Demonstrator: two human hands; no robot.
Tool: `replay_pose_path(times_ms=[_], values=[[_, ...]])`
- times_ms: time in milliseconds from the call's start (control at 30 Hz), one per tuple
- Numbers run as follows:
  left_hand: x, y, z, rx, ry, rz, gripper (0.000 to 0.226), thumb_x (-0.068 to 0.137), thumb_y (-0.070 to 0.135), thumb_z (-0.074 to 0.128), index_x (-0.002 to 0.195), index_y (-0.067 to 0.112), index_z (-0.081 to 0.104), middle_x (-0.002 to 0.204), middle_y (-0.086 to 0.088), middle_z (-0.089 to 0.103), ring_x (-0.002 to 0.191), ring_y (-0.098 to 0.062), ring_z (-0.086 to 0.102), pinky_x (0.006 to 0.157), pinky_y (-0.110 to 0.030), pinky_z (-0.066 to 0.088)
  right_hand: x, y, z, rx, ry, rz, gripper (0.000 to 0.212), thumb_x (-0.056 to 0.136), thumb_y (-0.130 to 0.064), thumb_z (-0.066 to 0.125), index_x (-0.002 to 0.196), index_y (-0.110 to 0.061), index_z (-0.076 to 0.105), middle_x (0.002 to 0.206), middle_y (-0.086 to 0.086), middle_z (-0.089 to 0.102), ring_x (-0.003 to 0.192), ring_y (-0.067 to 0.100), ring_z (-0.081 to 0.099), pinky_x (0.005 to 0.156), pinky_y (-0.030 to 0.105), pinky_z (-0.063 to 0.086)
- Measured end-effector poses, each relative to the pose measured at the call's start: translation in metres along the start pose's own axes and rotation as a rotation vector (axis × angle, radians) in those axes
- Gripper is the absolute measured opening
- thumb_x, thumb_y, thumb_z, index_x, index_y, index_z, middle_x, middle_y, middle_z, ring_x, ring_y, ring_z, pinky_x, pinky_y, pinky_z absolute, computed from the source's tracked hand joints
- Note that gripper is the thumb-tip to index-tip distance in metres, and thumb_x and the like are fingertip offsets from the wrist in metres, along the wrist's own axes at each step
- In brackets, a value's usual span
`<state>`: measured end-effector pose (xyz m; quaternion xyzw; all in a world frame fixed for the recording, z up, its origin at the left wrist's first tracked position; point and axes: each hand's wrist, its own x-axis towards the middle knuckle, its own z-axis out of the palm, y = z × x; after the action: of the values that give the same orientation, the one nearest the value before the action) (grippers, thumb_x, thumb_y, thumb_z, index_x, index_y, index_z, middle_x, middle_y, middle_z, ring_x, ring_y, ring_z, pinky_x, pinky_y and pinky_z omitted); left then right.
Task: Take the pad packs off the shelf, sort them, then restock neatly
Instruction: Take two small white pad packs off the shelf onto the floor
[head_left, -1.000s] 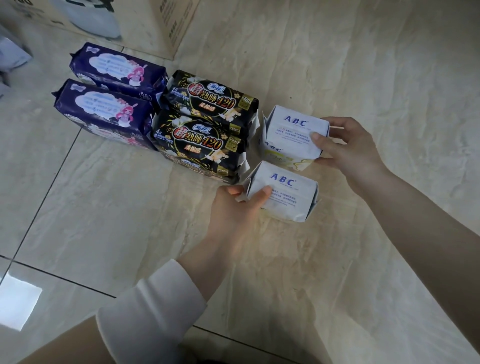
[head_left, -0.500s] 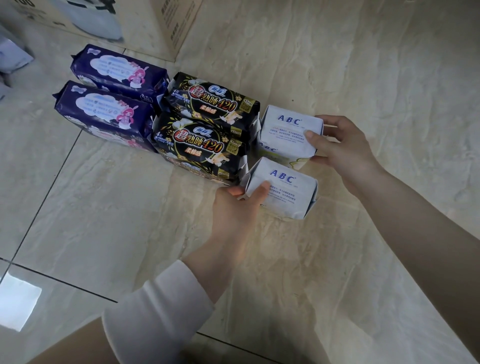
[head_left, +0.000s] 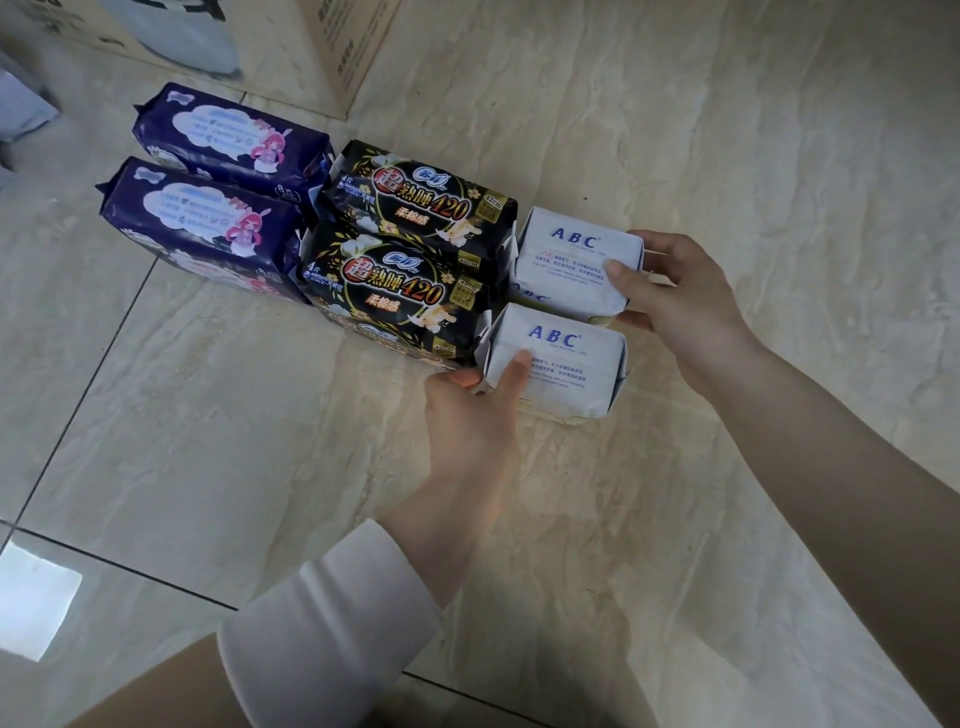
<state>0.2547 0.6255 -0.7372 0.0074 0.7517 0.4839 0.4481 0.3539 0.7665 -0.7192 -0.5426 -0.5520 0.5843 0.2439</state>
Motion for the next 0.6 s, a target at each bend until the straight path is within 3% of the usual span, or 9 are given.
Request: replay_pose_path(times_ms=[133,500,600], values=[[0.0008,0.0012,0.0001,-0.017,0.016,-0.008,0.065,0.065,0.05,0.074,0.108,0.005,0.058,0.102,-0.002,0.068,0.094,-0.013,0.065,0.089,-0.033,0.052,0.0003,0.0004,-0.0003,0.003,-0.004,-0.004,0.025,0.086,-0.017,0.064,0.108,-0.021,0.053,0.102,-0.009,0.057,0.099,0.02,0.063,0.086,0.038,0.055],[-0.0058,0.0096,0.0018,-0.048,0.023,-0.006,0.04,0.077,0.032,0.073,0.101,0.008,0.052,0.089,0.008,0.062,0.088,-0.007,0.063,0.079,-0.024,0.049,-0.0017,0.0005,0.0005,-0.027,0.008,0.009,0.026,0.086,-0.017,0.065,0.109,-0.022,0.053,0.106,-0.007,0.058,0.101,0.021,0.063,0.085,0.037,0.055],[-0.0054,0.0087,0.0017,-0.042,0.029,0.0,0.048,0.077,0.035,0.073,0.108,0.004,0.054,0.094,0.005,0.064,0.089,-0.006,0.064,0.077,-0.021,0.049,-0.0025,0.0005,0.0011,-0.044,0.014,0.011,0.027,0.086,-0.018,0.065,0.11,-0.021,0.053,0.103,-0.009,0.058,0.101,0.022,0.063,0.085,0.039,0.055]])
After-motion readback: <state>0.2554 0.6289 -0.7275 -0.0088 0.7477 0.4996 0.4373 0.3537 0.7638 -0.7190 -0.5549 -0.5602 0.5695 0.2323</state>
